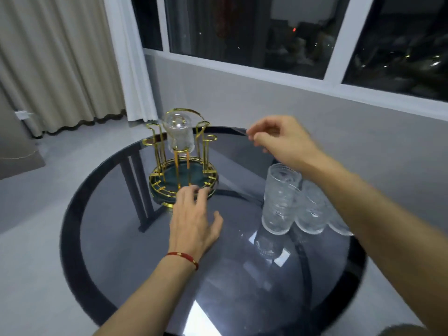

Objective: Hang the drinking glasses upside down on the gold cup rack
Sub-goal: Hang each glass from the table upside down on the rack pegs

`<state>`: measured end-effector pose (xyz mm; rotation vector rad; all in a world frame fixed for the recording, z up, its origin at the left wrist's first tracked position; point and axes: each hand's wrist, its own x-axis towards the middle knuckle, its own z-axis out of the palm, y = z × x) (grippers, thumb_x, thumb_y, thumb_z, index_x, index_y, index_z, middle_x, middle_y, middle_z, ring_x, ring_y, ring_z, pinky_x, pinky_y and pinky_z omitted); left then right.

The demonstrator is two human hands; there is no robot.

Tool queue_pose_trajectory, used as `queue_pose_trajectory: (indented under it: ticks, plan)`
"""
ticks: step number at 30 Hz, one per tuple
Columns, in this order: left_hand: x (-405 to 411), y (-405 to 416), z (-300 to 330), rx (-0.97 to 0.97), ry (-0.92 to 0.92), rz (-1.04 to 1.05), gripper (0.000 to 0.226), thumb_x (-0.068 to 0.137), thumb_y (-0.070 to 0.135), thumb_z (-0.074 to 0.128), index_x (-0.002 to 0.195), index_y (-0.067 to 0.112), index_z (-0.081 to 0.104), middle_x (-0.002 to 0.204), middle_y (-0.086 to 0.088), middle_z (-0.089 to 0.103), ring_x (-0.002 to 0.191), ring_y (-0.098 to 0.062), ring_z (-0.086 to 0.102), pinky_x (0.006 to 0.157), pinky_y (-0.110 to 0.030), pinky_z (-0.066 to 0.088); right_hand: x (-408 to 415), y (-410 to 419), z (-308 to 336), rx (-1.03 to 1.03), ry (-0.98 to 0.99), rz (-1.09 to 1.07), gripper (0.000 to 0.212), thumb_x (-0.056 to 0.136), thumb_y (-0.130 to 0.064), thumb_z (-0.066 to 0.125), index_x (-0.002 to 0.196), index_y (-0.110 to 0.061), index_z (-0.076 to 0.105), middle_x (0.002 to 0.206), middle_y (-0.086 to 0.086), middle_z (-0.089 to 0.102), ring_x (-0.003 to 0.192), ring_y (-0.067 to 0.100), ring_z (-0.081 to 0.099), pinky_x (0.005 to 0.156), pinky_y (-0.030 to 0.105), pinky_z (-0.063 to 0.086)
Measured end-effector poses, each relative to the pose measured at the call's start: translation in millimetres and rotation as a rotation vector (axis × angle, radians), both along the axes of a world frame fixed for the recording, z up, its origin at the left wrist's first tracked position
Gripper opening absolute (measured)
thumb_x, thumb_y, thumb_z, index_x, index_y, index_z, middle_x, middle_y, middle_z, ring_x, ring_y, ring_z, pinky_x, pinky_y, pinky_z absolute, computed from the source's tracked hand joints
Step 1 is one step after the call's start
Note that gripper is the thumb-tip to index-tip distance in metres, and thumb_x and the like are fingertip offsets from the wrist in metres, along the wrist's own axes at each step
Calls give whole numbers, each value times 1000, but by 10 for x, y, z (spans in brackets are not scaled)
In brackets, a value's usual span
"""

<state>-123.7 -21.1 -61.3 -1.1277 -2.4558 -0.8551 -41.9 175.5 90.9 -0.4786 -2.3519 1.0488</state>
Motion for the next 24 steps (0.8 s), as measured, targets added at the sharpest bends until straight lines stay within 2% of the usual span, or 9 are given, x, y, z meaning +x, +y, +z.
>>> queue_pose_trajectory:
  ticks: [4, 6, 8, 11, 15, 17, 19, 21, 24]
  plan:
    - [512, 428, 167, 138, -308, -353, 81, 79, 33, 77, 146, 9, 39, 138, -7, 44, 132, -20, 41, 111, -29, 35, 668, -197, -427, -46, 156, -102, 29, 91, -3, 63, 96, -28, 76, 97, -4, 82, 94, 20, 78, 91, 37, 62]
    - [682, 616, 176, 141, -465, -380, 101, 77, 41, 79, 156, 14, 22, 149, -2, 34, 138, -13, 33, 112, -24, 29, 893, -237, -596, -127, 257, -159, 27, 92, 1, 62, 99, -21, 77, 95, -3, 81, 87, 15, 78, 83, 33, 62]
    - [766, 770, 183, 133, -554, -369, 109, 77, 43, 80, 159, 17, 13, 158, -1, 30, 145, -14, 30, 116, -30, 31, 1039, -230, -707, -229, 330, -230, 22, 94, 2, 62, 98, -15, 76, 92, 2, 80, 75, 13, 76, 72, 32, 59]
    - [813, 950, 192, 121, -597, -330, 103, 78, 42, 80, 157, 16, 20, 160, -2, 35, 145, -17, 34, 112, -27, 33, 1115, -223, -799, -276, 330, -275, 18, 95, -2, 63, 93, -15, 75, 89, 6, 78, 66, 16, 73, 61, 32, 53]
    - [822, 984, 212, 203, -628, -231, 90, 62, 55, 85, 136, 21, 46, 131, 4, 57, 115, -7, 54, 88, -13, 43, 1170, -205, -861, -241, 301, -274, 17, 91, -11, 62, 87, -20, 76, 82, 3, 77, 64, 22, 74, 53, 30, 49]
    - [741, 876, 277, 299, -659, -176, 88, 53, 58, 84, 127, 24, 50, 118, 11, 60, 101, 1, 56, 72, -1, 40, 1191, -166, -896, -262, 281, -177, 18, 89, -15, 61, 86, -22, 78, 77, 3, 76, 60, 20, 71, 50, 27, 48]
    - [657, 771, 344, 393, -695, -115, 82, 52, 58, 82, 120, 28, 50, 109, 16, 59, 96, 3, 57, 68, -1, 41, 1213, -136, -962, -308, 190, -45, 18, 90, -20, 64, 93, -27, 80, 81, 4, 77, 60, 15, 70, 48, 27, 50]
    - [554, 637, 413, 485, -742, -62, 76, 52, 55, 81, 116, 30, 48, 106, 15, 60, 95, 3, 58, 70, -8, 43, 1128, -194, -1049, -314, 89, 34, 22, 94, -25, 68, 110, -35, 78, 100, -2, 78, 78, 11, 74, 56, 26, 58]
    - [440, 481, 450, 602, -862, 5, 72, 55, 45, 83, 116, 30, 48, 107, 5, 64, 93, -8, 64, 79, -28, 55, 832, -303, -1180, -239, 9, -58, 41, 101, -30, 65, 143, -31, 60, 136, -2, 65, 115, 13, 68, 93, 42, 62]
